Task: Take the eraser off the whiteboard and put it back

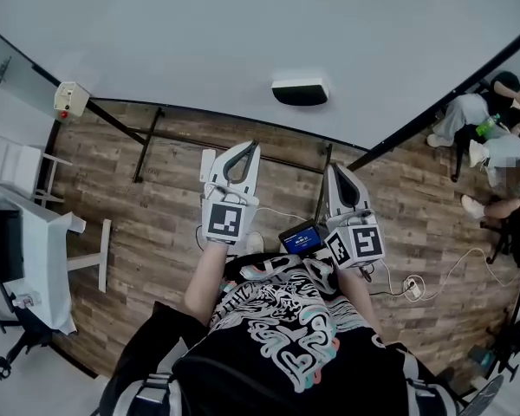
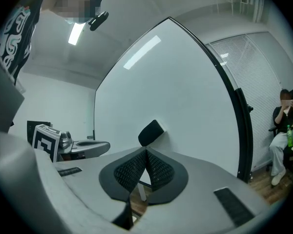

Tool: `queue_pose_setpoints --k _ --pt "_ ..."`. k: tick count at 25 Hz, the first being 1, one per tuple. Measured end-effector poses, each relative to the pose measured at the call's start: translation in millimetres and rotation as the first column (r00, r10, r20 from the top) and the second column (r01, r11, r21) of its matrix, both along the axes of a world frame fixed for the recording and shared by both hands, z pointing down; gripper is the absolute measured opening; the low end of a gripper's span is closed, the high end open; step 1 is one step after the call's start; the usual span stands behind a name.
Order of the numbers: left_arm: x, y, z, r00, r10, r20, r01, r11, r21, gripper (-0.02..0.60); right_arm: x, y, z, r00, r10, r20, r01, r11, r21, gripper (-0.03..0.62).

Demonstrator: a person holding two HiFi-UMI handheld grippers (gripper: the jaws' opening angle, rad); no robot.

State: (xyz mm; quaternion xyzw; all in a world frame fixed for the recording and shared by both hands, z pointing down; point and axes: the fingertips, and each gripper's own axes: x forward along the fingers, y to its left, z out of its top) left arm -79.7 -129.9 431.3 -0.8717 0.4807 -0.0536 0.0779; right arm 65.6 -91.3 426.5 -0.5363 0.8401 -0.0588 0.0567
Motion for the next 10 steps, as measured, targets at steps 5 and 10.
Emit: queue_pose_setpoints --k 5,10 --pt "-4.8 -2.5 -2.1 1.000 -0.006 -0.017 0.006 1.000 0.002 0.005 -5.3 -1.6 -1.5 1.000 -0.007 -0.001 0.007 1.000 0.011 0.014" --pt "-3.4 -1.8 0.0 0.999 -0.006 0.047 0.006 1.000 0.000 0.005 -7.7 -0.2 -6.8 1.000 -0.010 -0.024 0.011 0.999 0.040 0.014"
